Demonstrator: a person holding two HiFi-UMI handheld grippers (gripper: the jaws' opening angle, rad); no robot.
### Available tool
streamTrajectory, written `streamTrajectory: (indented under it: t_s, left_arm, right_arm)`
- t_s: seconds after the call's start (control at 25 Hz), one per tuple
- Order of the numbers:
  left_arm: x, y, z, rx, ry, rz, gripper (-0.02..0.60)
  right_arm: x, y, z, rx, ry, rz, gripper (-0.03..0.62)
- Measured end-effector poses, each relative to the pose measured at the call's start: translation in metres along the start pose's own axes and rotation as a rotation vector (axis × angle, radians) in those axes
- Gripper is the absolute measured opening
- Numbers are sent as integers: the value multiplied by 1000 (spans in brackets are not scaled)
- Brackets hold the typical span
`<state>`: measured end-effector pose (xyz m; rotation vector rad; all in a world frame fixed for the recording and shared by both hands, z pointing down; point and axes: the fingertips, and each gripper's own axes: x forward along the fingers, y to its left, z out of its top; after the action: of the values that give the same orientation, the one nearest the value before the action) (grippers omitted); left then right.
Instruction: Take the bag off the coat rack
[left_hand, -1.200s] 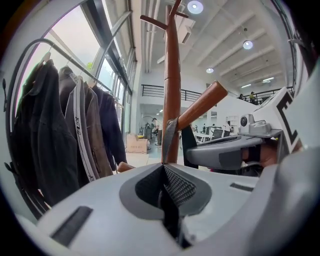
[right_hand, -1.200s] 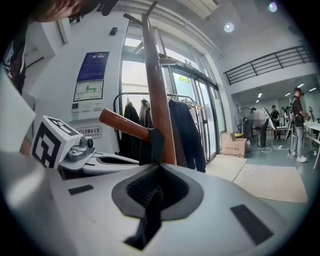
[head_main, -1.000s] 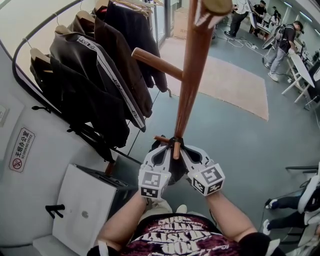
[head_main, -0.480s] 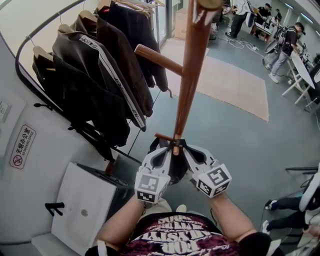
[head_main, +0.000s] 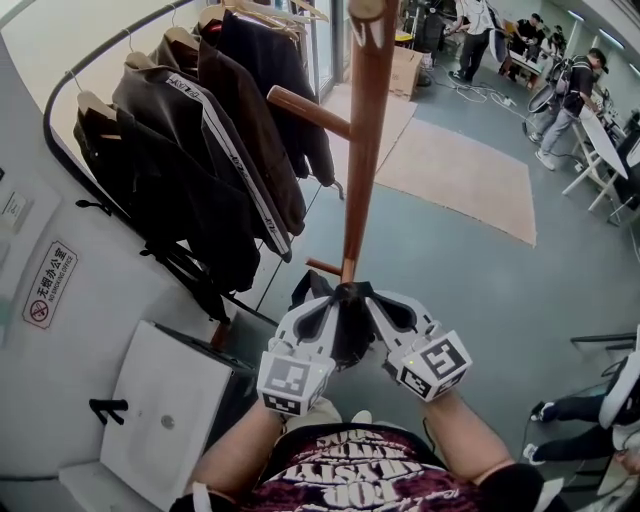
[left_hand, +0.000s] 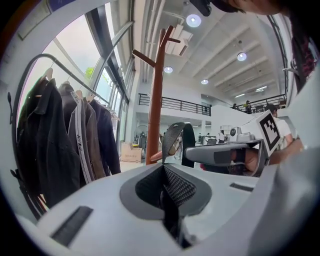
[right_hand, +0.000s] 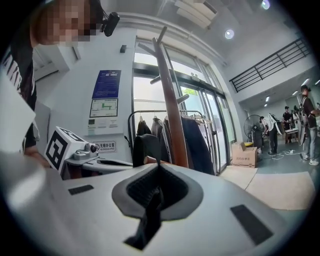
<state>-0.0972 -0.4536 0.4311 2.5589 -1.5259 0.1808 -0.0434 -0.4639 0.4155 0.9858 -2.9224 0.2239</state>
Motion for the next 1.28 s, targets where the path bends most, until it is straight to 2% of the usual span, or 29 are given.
streamTrajectory:
  t_s: [0.2,0.72,1.28]
  left_arm:
    - [-19,-13,12,14,-27,19,6]
    - [-68,-42,13,5,-47,79,6]
    - [-106,-81,14,22,-61,96,6]
  right_arm:
    - [-17,15,10,-9,-22,22,8]
    - [-56,57,15,-34,-36,90,8]
    - [-98,86,20,-66,-60,120,8]
